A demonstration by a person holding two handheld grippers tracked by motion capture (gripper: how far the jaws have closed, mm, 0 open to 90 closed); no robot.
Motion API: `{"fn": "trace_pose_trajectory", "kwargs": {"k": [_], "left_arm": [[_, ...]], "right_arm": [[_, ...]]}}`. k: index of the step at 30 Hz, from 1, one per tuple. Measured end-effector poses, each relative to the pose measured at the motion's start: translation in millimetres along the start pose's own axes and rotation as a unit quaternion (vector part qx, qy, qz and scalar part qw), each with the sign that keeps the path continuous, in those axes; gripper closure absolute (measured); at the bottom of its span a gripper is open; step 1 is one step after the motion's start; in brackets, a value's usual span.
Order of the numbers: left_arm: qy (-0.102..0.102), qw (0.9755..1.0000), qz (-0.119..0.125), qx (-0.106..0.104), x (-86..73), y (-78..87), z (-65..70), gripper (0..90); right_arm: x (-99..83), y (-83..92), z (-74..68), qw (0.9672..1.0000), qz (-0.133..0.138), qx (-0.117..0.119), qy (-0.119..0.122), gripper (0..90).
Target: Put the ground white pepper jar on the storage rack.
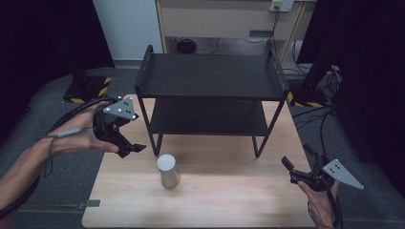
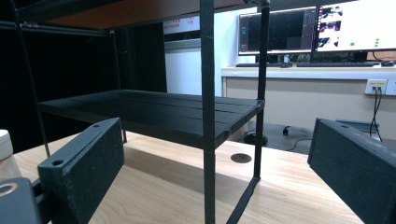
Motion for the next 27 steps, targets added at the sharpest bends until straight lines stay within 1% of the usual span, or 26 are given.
{"fn": "trace_pose_trajectory", "kwargs": {"k": [2, 3, 4, 5, 6, 7, 8, 9, 10, 11, 12, 13, 14, 15, 16, 17, 18, 19, 20, 21, 22, 23, 24, 25, 26, 27], "left_arm": [[0.004, 1.0000, 0.002, -0.008, -4.8, -10.4, -3.9, 4.0], [0.004, 1.0000, 0.002, -0.008, -4.8, -10.4, -3.9, 4.1], [0.006, 0.9999, 0.002, -0.012, -8.5, -17.6, -6.6, 4.1], [0.006, 0.9999, 0.002, -0.012, -8.5, -17.6, -6.6, 4.1], [0.004, 0.9998, 0.000, -0.018, -12.5, -25.4, -8.9, 4.1], [0.004, 0.9998, 0.000, -0.018, -12.5, -25.4, -8.9, 4.1], [0.008, 0.9997, 0.003, -0.025, -18.2, -35.3, -12.5, 4.1], [0.008, 0.9997, 0.003, -0.025, -18.2, -35.3, -12.5, 4.1], [0.011, 0.9995, 0.006, -0.029, -22.1, -41.1, -14.6, 4.1], [0.011, 0.9995, 0.006, -0.029, -22.1, -41.1, -14.6, 4.1], [0.013, 0.9993, 0.007, -0.034, -27.1, -49.1, -16.5, 4.1], [0.013, 0.9993, 0.007, -0.034, -27.1, -49.1, -16.5, 4.1], [0.016, 0.9991, 0.007, -0.039, -31.9, -57.2, -17.9, 4.1], [0.016, 0.9991, 0.007, -0.039, -31.9, -57.2, -17.9, 4.1], [0.016, 0.9988, 0.006, -0.046, -36.5, -66.6, -18.4, 4.1], [0.016, 0.9988, 0.006, -0.046, -36.5, -66.6, -18.4, 4.2], [0.016, 0.9985, 0.007, -0.052, -40.0, -74.4, -18.7, 4.2], [0.016, 0.9985, 0.007, -0.052, -40.0, -74.4, -18.7, 4.3], [0.019, 0.9980, 0.010, -0.060, -45.0, -83.8, -19.5, 4.4], [0.019, 0.9980, 0.010, -0.060, -45.0, -83.8, -19.5, 4.5], [0.022, 0.9975, 0.009, -0.067, -49.5, -93.3, -19.8, 4.5], [0.022, 0.9975, 0.009, -0.067, -49.5, -93.3, -19.8, 4.6], [0.020, 0.9974, 0.007, -0.069, -53.1, -102.2, -19.5, 4.6], [0.020, 0.9974, 0.007, -0.069, -53.1, -102.2, -19.5, 4.7], [0.017, 0.9970, 0.010, -0.074, -56.1, -110.4, -19.5, 5.0], [0.017, 0.9970, 0.010, -0.074, -56.1, -110.4, -19.5, 5.2]], "right_arm": [[0.6, 0.1, -0.2, 1.0000, 0.002, 0.000, 0.001, 3.9], [0.6, 0.1, -0.2, 1.0000, 0.002, 0.000, 0.001, 3.9], [0.6, 0.2, -0.4, 1.0000, 0.003, -0.001, 0.001, 4.2], [0.6, 0.2, -0.4, 1.0000, 0.003, -0.001, 0.001, 4.2], [0.7, 0.2, -0.5, 1.0000, 0.004, 0.000, 0.002, 4.4], [0.7, 0.2, -0.5, 1.0000, 0.004, 0.000, 0.002, 4.4], [0.7, 0.1, -0.5, 1.0000, 0.004, 0.002, -0.003, 4.6], [0.7, 0.1, -0.5, 1.0000, 0.004, 0.002, -0.003, 4.6], [0.8, -0.2, -0.6, 0.9999, 0.005, 0.004, -0.007, 4.8], [0.8, -0.2, -0.6, 0.9999, 0.005, 0.004, -0.007, 4.8], [1.2, -0.2, -1.2, 1.0000, 0.006, 0.005, -0.004, 5.1], [1.2, -0.2, -1.2, 1.0000, 0.006, 0.005, -0.004, 5.1], [1.6, -0.1, -2.0, 1.0000, 0.006, 0.006, -0.002, 5.2], [1.6, -0.1, -2.0, 1.0000, 0.006, 0.006, -0.002, 5.2], [1.8, -0.2, -2.5, 1.0000, 0.007, 0.007, -0.002, 5.2], [1.8, -0.2, -2.5, 1.0000, 0.007, 0.007, -0.002, 5.2], [1.7, -0.6, -2.5, 1.0000, 0.006, 0.007, 0.000, 5.4], [1.7, -0.6, -2.5, 1.0000, 0.006, 0.007, 0.000, 5.4], [1.1, -0.8, -2.4, 1.0000, 0.006, 0.007, 0.000, 5.3], [1.1, -0.8, -2.4, 1.0000, 0.006, 0.007, 0.000, 5.3], [1.0, -1.0, -2.3, 1.0000, 0.006, 0.007, 0.001, 5.4], [1.0, -1.0, -2.3, 1.0000, 0.006, 0.007, 0.001, 5.4], [1.0, -1.2, -2.5, 1.0000, 0.005, 0.008, 0.001, 5.6], [1.0, -1.1, -2.8, 1.0000, 0.004, 0.008, 0.000, 5.5], [1.0, -1.2, -2.9, 1.0000, 0.004, 0.008, 0.001, 5.6], [1.0, -1.2, -2.9, 1.0000, 0.004, 0.008, 0.001, 5.6]]}}
Point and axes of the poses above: each handheld gripper's, and its own axes: y roughly backward along the jaws, x roughly out of its top, z roughly to its right, the point moved 9 cm from there along -y, roughly forward along the jaws, and after that the axes turned 11 degrees about -x, right-handed, at the moved point
